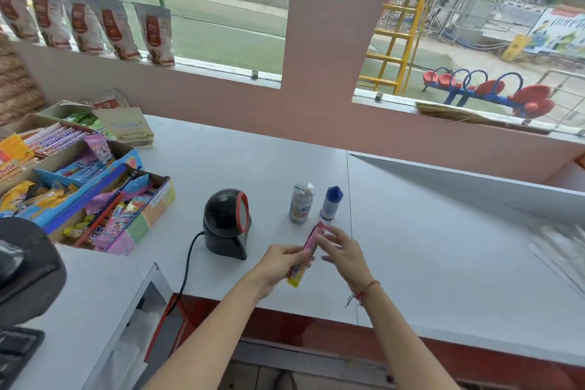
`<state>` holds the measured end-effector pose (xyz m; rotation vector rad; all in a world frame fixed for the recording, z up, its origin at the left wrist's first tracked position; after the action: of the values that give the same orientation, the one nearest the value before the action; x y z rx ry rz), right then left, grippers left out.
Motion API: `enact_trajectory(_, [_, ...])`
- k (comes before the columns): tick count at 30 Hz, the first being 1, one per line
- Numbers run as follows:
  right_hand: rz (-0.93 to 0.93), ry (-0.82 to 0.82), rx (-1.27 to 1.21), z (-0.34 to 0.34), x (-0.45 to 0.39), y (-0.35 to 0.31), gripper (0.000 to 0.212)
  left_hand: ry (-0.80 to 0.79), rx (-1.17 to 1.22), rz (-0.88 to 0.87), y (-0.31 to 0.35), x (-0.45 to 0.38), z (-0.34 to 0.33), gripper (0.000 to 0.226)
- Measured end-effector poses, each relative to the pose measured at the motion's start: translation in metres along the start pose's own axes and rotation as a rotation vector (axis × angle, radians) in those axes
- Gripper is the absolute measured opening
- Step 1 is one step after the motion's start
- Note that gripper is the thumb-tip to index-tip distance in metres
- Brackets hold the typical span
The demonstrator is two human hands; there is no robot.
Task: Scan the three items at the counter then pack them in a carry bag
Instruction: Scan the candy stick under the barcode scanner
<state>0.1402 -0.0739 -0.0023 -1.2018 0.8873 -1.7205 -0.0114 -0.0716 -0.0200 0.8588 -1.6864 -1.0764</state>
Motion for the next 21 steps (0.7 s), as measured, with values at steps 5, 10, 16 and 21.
enact_trajectory(5, [-0.045, -0.097, -0.216, 0.008, 0.008, 0.005, 0.026, -0.141, 0.132, 0.041, -0.006, 0.014, -0.006, 0.029])
enact_trajectory(10, [-0.063, 0.001, -0.454, 0.005, 0.007, -0.01, 0.031, -0.034, 0.39, -0.027, -0.013, 0.024, 0.006, 0.033])
enact_trajectory(16, [0.093, 0.106, -0.305, -0.044, 0.001, -0.078, 0.031, 0.341, 0.923, -0.071, -0.004, 0.022, 0.016, 0.012])
enact_trajectory(21, [0.137, 0.055, -0.214, -0.062, -0.008, -0.098, 0.028, 0.44, 0.983, -0.106, 0.005, 0.017, 0.026, 0.005])
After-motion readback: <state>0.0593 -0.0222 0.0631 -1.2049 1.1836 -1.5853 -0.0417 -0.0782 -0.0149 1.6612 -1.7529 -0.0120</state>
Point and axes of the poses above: each hand's wrist, its own x-axis away from the middle knuckle, its own z-axis out of the back of the hand, y = z × x, the point moved 3 cm from there along -x, towards the middle knuckle, and after that the axes turned 9 degrees about -z, right-handed, at the moved point
